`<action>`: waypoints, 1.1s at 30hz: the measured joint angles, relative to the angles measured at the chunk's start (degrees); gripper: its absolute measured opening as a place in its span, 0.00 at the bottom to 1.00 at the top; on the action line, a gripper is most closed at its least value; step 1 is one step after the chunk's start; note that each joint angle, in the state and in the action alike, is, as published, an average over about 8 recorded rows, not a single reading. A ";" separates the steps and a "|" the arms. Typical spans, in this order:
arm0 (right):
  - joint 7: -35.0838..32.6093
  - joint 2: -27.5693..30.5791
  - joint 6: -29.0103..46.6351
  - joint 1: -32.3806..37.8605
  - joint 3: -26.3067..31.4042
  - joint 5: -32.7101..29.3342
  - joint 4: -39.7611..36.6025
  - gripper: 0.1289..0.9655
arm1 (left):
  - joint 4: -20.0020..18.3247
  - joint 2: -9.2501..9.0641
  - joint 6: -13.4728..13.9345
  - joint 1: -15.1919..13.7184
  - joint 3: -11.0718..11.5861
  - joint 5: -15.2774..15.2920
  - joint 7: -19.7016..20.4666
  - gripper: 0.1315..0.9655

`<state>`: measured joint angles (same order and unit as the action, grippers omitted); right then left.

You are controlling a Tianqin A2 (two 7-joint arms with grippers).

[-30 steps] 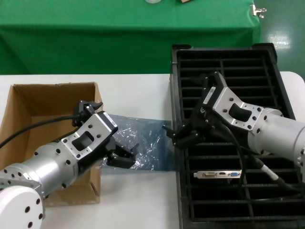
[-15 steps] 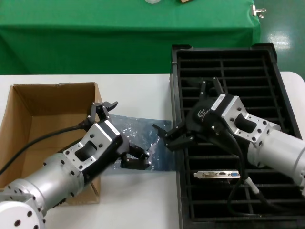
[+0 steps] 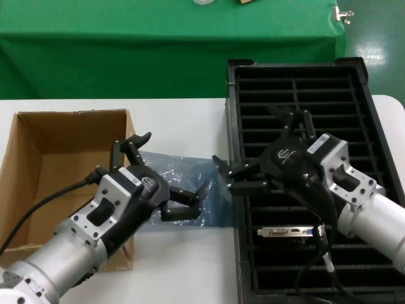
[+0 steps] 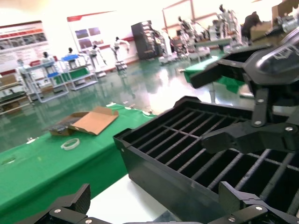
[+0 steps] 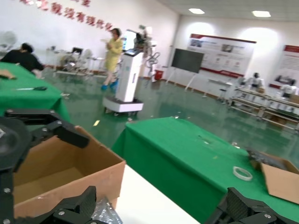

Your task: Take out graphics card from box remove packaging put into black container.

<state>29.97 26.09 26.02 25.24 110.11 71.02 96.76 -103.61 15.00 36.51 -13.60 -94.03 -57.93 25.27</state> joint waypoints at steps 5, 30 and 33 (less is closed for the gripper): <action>-3.53 -1.05 -3.06 -2.97 -2.17 3.78 -0.60 1.00 | 1.42 0.26 -4.33 1.60 0.28 -5.36 -2.99 1.00; -21.24 -6.32 -18.44 -17.94 -13.09 22.77 -3.61 1.00 | 8.46 1.55 -25.89 9.66 1.68 -32.05 -17.91 1.00; -23.36 -6.95 -20.28 -19.72 -14.39 25.04 -3.97 1.00 | 9.31 1.71 -28.48 10.62 1.84 -35.25 -19.70 1.00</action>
<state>6.61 19.14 5.74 5.52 95.72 96.06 92.80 -94.30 16.71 8.04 -2.98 -92.19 -93.18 5.57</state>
